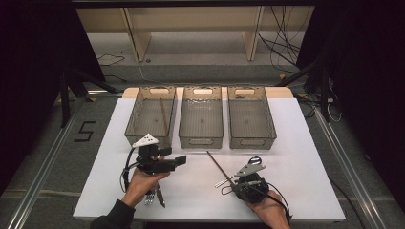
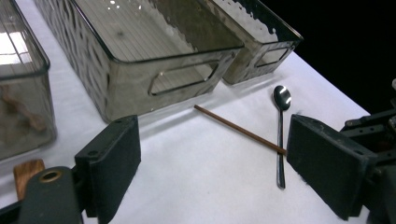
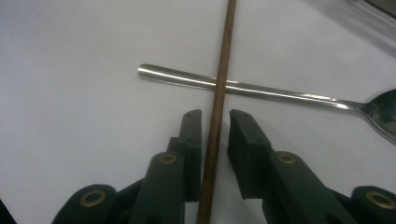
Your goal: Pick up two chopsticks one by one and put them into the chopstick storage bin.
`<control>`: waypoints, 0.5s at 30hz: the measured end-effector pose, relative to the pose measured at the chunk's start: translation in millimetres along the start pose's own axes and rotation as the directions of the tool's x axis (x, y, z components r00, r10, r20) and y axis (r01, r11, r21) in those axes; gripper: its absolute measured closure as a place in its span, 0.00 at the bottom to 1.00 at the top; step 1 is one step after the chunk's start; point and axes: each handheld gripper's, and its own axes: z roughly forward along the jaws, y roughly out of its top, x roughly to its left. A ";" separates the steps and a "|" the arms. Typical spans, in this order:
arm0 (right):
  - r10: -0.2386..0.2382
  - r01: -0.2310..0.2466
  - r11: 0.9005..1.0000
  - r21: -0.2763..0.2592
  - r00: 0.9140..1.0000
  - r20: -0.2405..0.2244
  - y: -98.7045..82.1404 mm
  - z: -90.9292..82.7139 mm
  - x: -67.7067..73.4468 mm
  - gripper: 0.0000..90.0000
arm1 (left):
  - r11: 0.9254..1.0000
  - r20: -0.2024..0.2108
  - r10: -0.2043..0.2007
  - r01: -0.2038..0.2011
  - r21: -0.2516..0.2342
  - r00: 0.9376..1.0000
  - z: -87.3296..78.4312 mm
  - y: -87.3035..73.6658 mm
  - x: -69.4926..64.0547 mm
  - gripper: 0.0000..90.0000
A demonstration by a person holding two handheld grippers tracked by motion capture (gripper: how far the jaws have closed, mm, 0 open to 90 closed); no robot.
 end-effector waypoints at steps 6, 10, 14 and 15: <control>-0.005 0.005 1.000 -0.003 1.000 0.000 -0.3 0.6 3.0 0.92 | 1.000 0.001 -0.009 0.009 -0.003 1.000 -1.9 -6.8 -0.8 0.20; 0.003 -0.003 1.000 -0.006 1.000 0.003 -0.4 0.7 3.5 0.94 | 1.000 0.004 -0.006 0.006 -0.001 1.000 -1.0 -8.1 -3.1 0.20; 0.014 -0.014 1.000 -0.016 1.000 0.003 -0.9 -0.3 3.6 0.95 | 1.000 0.008 -0.014 0.014 0.010 1.000 1.6 -10.1 -4.7 0.20; 0.017 -0.017 1.000 -0.024 1.000 -0.001 -0.7 -1.7 3.3 0.95 | 1.000 0.008 -0.013 0.013 0.012 1.000 2.2 -10.4 -5.0 0.20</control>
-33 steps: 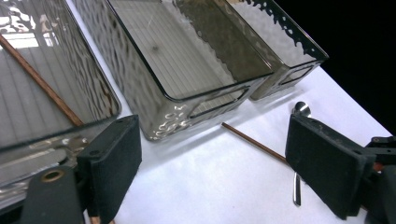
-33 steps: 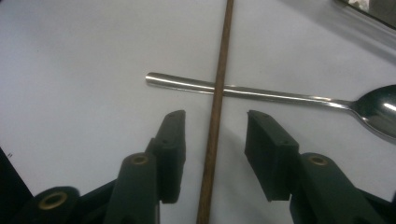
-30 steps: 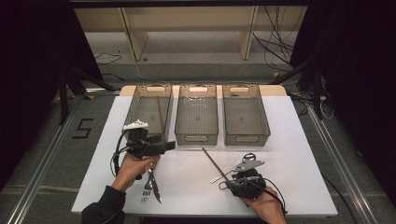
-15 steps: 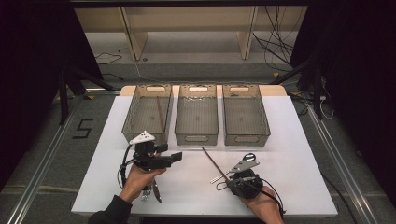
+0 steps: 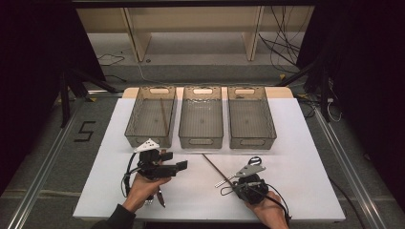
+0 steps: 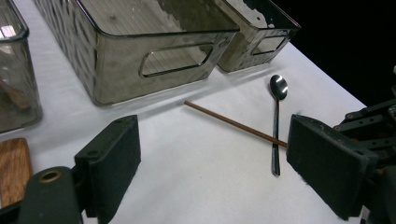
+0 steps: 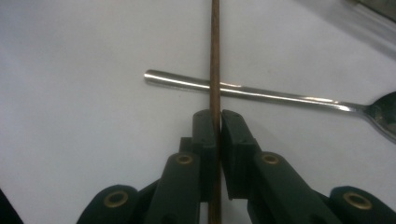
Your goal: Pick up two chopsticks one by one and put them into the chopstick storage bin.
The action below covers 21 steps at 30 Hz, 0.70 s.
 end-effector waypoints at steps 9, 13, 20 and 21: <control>-0.005 0.003 0.995 -0.099 1.000 -0.020 6.4 -20.9 0.6 0.95 | 1.000 0.015 -0.018 0.018 0.010 1.000 3.3 -0.5 -7.4 0.20; -0.020 0.015 0.990 -0.142 0.999 -0.033 12.6 -26.8 5.6 0.95 | 0.999 0.043 -0.034 0.034 0.011 0.998 4.7 1.3 -17.5 0.20; -0.069 0.056 0.977 -0.207 0.996 -0.056 32.2 -28.9 23.3 0.95 | 0.998 0.082 -0.068 0.067 0.006 0.994 7.1 3.0 -28.3 0.22; -0.077 0.064 0.974 -0.216 0.995 -0.057 35.0 -28.8 26.0 0.95 | 0.997 0.087 -0.072 0.072 0.006 0.994 7.6 3.0 -29.6 0.22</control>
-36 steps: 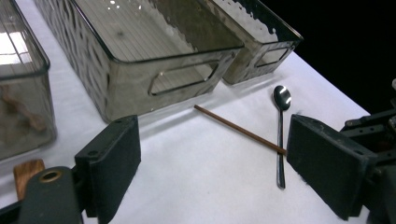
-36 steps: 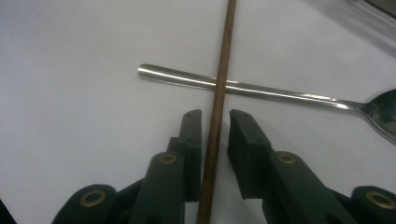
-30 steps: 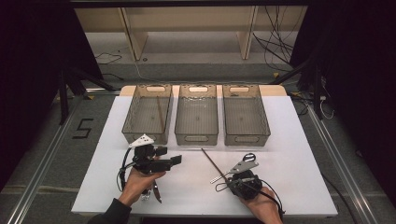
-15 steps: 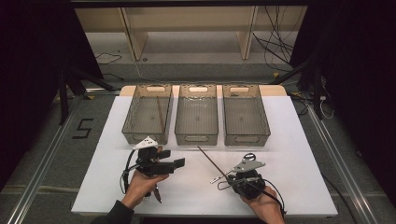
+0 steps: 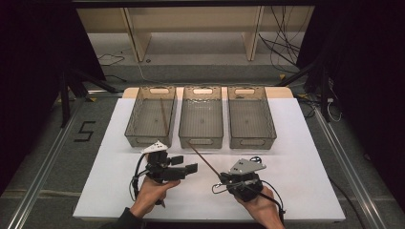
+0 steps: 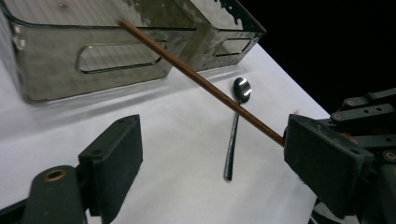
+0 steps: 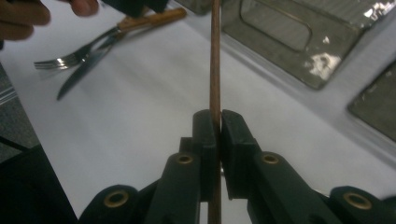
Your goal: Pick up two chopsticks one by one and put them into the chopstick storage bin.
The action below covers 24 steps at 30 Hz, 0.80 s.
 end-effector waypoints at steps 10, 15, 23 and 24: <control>-0.040 0.038 0.996 -0.077 0.999 -0.026 16.2 6.4 17.9 0.95 | 0.996 0.086 -0.084 0.086 -0.021 0.993 1.9 -1.3 -1.3 0.37; -0.048 0.045 0.995 -0.086 0.998 -0.033 17.6 9.5 21.1 0.95 | 0.993 0.134 -0.115 0.119 -0.019 0.984 2.9 -2.3 0.1 0.45; -0.049 0.044 0.993 -0.111 0.998 -0.042 17.8 10.9 25.4 0.95 | 0.989 0.189 -0.140 0.146 -0.021 0.972 3.7 -3.8 3.1 0.66; -0.048 0.043 0.991 -0.124 0.998 -0.039 17.6 11.5 26.2 0.95 | 0.989 0.192 -0.143 0.149 -0.021 0.971 4.2 -4.2 3.5 0.71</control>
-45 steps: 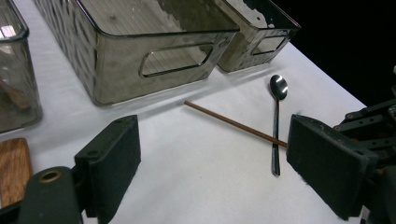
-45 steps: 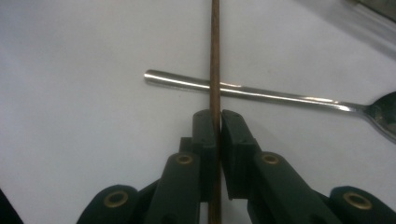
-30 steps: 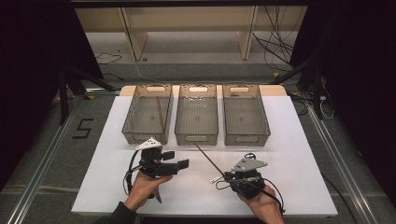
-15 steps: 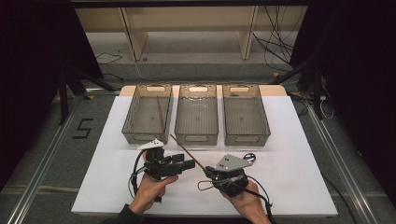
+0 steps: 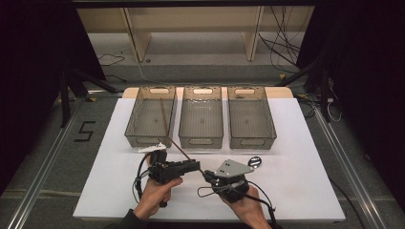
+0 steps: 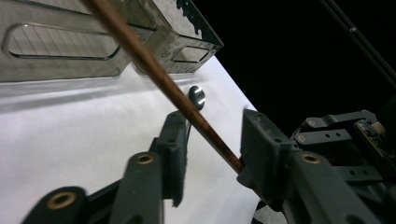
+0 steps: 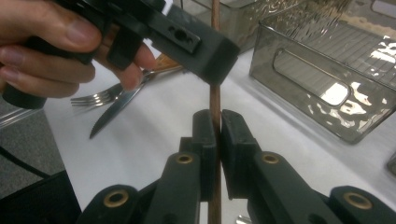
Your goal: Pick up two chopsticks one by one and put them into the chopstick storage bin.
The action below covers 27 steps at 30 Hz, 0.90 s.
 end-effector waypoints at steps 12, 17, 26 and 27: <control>0.013 -0.013 1.000 -0.016 1.000 -0.029 -4.7 3.8 1.4 0.94 | 1.000 0.079 -0.025 0.025 -0.003 0.997 -0.9 0.2 -2.2 0.93; 0.025 -0.026 0.999 -0.029 0.999 -0.040 -6.1 2.2 0.8 0.89 | 1.000 0.087 -0.006 0.006 0.002 0.996 -4.0 2.0 -4.0 0.94; 0.072 -0.074 0.997 -0.028 0.997 -0.040 -24.6 -15.6 -21.8 0.58 | 0.998 0.046 0.003 0.000 -0.057 0.999 -25.7 18.2 7.5 0.94; 0.083 -0.083 0.996 -0.020 0.996 -0.036 -27.3 -17.2 -24.0 0.56 | 0.998 0.038 0.005 -0.003 -0.064 0.999 -28.3 20.5 8.4 0.94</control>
